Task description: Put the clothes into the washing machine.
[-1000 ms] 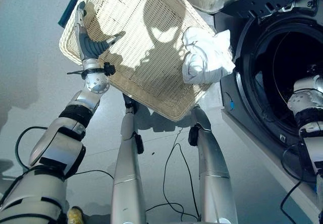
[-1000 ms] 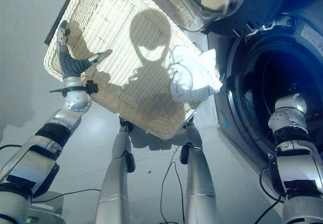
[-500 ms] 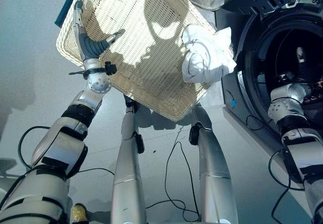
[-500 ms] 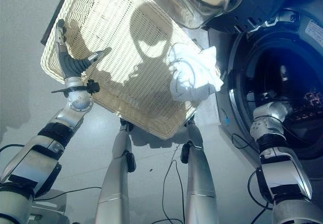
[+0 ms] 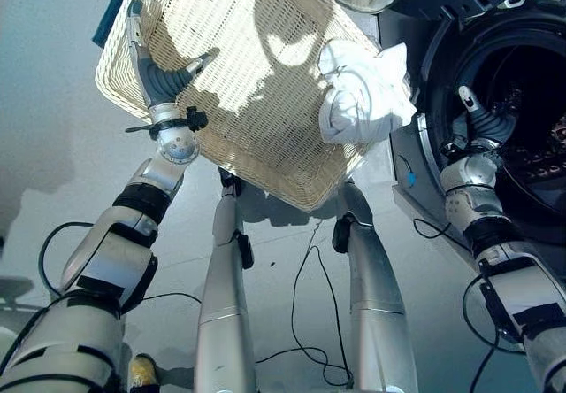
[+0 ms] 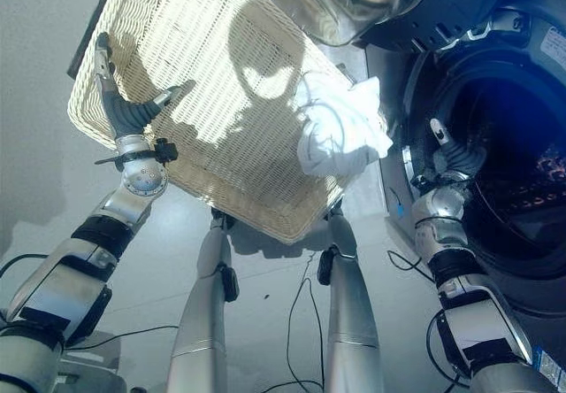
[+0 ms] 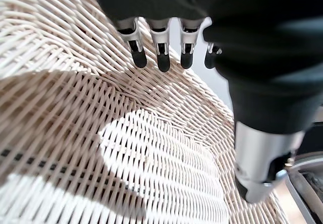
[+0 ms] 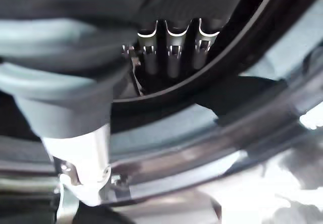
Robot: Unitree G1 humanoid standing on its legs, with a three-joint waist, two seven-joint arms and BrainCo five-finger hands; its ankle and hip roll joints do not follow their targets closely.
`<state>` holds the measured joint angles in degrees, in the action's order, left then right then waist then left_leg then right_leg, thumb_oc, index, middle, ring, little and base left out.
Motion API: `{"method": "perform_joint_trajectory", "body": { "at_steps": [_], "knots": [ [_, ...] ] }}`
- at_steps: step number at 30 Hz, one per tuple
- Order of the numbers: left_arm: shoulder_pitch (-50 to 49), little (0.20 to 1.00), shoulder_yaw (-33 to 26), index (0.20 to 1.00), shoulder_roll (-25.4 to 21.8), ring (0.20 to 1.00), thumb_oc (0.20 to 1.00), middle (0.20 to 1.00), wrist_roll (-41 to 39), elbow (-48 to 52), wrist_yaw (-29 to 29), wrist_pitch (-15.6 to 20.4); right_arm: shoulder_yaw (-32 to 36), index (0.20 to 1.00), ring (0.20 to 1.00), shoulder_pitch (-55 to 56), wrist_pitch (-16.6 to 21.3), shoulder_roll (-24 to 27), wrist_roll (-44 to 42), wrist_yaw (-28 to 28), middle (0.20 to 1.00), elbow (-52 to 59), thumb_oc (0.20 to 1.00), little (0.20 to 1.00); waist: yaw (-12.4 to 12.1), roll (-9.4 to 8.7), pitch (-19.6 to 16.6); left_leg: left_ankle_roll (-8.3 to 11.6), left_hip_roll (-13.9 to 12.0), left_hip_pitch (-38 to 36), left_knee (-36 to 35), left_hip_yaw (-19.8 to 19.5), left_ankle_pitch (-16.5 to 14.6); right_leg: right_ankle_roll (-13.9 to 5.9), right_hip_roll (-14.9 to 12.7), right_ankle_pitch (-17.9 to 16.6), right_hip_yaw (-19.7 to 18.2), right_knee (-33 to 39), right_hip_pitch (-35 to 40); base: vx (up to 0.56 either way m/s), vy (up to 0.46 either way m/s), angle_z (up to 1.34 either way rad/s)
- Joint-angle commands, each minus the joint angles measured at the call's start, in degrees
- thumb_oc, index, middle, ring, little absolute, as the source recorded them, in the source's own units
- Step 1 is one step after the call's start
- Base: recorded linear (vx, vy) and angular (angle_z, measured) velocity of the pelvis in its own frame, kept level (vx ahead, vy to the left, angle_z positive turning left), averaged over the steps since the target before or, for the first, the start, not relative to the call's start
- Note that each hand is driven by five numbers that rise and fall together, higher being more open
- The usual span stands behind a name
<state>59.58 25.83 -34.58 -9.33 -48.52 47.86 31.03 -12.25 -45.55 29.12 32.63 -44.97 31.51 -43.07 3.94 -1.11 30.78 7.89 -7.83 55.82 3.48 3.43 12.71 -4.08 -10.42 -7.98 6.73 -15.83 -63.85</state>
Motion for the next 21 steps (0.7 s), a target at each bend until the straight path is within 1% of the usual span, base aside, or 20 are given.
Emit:
{"method": "perform_joint_trajectory", "body": {
  "at_steps": [1, 2, 3, 6, 7, 8, 12, 13, 14, 15, 16, 18, 21],
  "knots": [
    [-0.14, 1.0, -2.19, 1.0, 1.14, 1.0, 1.0, 1.0, 2.16, 1.27, 0.0, 0.01, -0.92, 1.0, 1.0, 2.28, 1.79, 2.13, 2.06, -0.11, 1.0, 3.38, 1.0, 1.0, 0.95, -0.13, -0.98, 2.47, -1.03, 2.75, 4.64, -1.34, -3.13, -8.51, -1.31, -4.71, -0.32, 5.43, 2.4, 0.0, 0.0, 0.0],
    [-0.59, 1.0, -2.54, 1.0, 1.24, 1.0, 1.0, 1.0, 2.59, 1.72, 0.3, -0.12, -1.15, 1.0, 1.0, 3.25, 2.12, 1.66, 3.26, -0.57, 1.0, 4.8, 1.0, 1.0, 1.07, -0.21, -0.98, 2.46, -1.07, 2.82, 4.6, -1.3, -3.05, -8.53, -1.29, -4.73, -0.42, 5.38, 2.28, 0.0, 0.0, 0.0],
    [-1.03, 1.0, -2.9, 1.0, 1.27, 1.0, 1.0, 1.0, 2.84, 2.21, 0.35, -0.3, -1.57, 1.0, 1.0, 4.18, 1.99, 1.2, 6.21, -0.79, 1.0, 7.03, 1.0, 1.0, 1.18, -0.26, -0.98, 2.5, -1.14, 2.82, 4.64, -1.29, -2.92, -8.54, -1.26, -4.69, -0.58, 5.26, 2.23, 0.0, 0.0, 0.0],
    [-1.59, 1.0, -3.42, 1.0, 1.42, 1.0, 1.0, 1.0, 3.39, 2.9, 0.48, -0.51, -1.77, 1.0, 1.0, 4.96, 1.38, 0.96, 9.97, -0.65, 1.0, 9.77, 1.0, 1.0, 1.28, -0.28, -0.98, 2.48, -1.17, 2.85, 4.63, -1.3, -2.87, -8.6, -1.25, -4.62, -0.68, 5.14, 2.15, 0.0, 0.0, 0.0],
    [-1.59, 1.0, -3.42, 1.0, 1.42, 1.0, 1.0, 1.0, 3.39, 2.9, 0.48, -0.51, -1.77, 1.0, 1.0, 4.96, 1.38, 0.96, 9.97, -0.65, 1.0, 9.77, 1.0, 1.0, 1.28, -0.28, -0.98, 2.48, -1.17, 2.85, 4.63, -1.3, -2.87, -8.6, -1.25, -4.62, -0.68, 5.14, 2.15, 0.0, 0.0, 0.0],
    [-2.08, 1.0, -3.68, 1.0, 1.61, 1.0, 1.0, 1.0, 3.75, 3.46, 0.76, -0.69, -2.1, 1.0, 1.0, 5.54, 0.93, 0.68, 13.08, -0.17, 1.0, 11.82, 1.0, 1.0, 1.31, -0.28, -0.98, 2.52, -1.21, 2.74, 4.52, -1.26, -2.74, -8.65, -1.26, -4.59, -0.76, 5.14, 2.27, 0.0, 0.0, 0.0],
    [-2.32, 1.0, -3.95, 1.0, 1.72, 1.0, 1.0, 1.0, 3.98, 3.75, 0.83, -0.78, -2.3, 1.0, 1.0, 5.77, 0.75, 0.73, 14.72, -0.14, 1.0, 12.92, 1.0, 1.0, 1.33, -0.27, -0.98, 2.54, -1.24, 2.8, 4.52, -1.24, -2.69, -8.67, -1.26, -4.54, -0.81, 5.14, 2.27, 0.0, 0.0, 0.0],
    [-2.51, 1.0, -4.34, 1.0, 2.02, 1.0, 1.0, 1.0, 4.38, 3.95, 0.83, -0.92, -2.7, 1.0, 1.0, 5.92, 0.11, 0.54, 18.21, 0.48, 1.0, 14.62, 1.0, 1.0, 1.38, -0.26, -0.98, 2.52, -1.23, 2.8, 4.58, -1.25, -2.64, -8.69, -1.29, -4.47, -0.85, 5.02, 2.24, 0.0, 0.0, 0.0],
    [-2.51, 1.0, -4.34, 1.0, 2.02, 1.0, 1.0, 1.0, 4.38, 3.95, 0.83, -0.92, -2.7, 1.0, 1.0, 5.92, 0.11, 0.54, 18.21, 0.48, 1.0, 14.62, 1.0, 1.0, 1.38, -0.26, -0.98, 2.52, -1.23, 2.8, 4.58, -1.25, -2.64, -8.69, -1.29, -4.47, -0.85, 5.02, 2.24, 0.0, 0.0, 0.0],
    [-2.95, 1.0, -4.79, 1.0, 2.31, 1.0, 1.0, 1.0, 4.93, 4.53, 0.82, -1.22, -3.49, 1.0, 1.0, 6.06, -0.1, 0.82, 22.76, 1.57, 1.0, 16.86, 1.0, 1.0, 1.4, -0.17, -0.98, 2.46, -1.25, 2.84, 4.77, -1.25, -2.61, -8.73, -1.3, -4.38, -0.95, 4.77, 2.16, 0.0, 0.0, 0.0],
    [-2.95, 1.0, -4.79, 1.0, 2.31, 1.0, 1.0, 1.0, 4.93, 4.53, 0.82, -1.22, -3.49, 1.0, 1.0, 6.06, -0.1, 0.82, 22.76, 1.57, 1.0, 16.86, 1.0, 1.0, 1.4, -0.17, -0.98, 2.46, -1.25, 2.84, 4.77, -1.25, -2.61, -8.73, -1.3, -4.38, -0.95, 4.77, 2.16, 0.0, 0.0, 0.0],
    [-3.34, 1.0, -5.34, 1.0, 2.79, 1.0, 1.0, 1.0, 5.72, 5.36, 1.02, -1.82, -4.39, 1.0, 1.0, 5.59, -1.57, 1.34, 32.87, 4.63, 1.0, 21.07, 1.0, 1.0, 1.37, -0.05, -0.98, 2.41, -1.24, 2.84, 4.78, -1.34, -2.51, -8.95, -1.35, -4.28, -1.07, 4.63, 2.19, 0.0, 0.0, 0.0],
    [-3.69, 1.0, -5.82, 1.0, 3.04, 1.0, 1.0, 1.0, 6.04, 5.98, 0.9, -2.32, -4.74, 1.0, 1.0, 5.49, -2.87, 1.93, 37.14, 6.39, 1.0, 23.83, 1.0, 1.0, 1.38, -0.05, -0.98, 2.43, -1.27, 2.76, 4.97, -1.44, -2.47, -9.08, -1.45, -4.19, -1.09, 4.47, 2.35, 0.0, 0.0, 0.0]
  ]
}}
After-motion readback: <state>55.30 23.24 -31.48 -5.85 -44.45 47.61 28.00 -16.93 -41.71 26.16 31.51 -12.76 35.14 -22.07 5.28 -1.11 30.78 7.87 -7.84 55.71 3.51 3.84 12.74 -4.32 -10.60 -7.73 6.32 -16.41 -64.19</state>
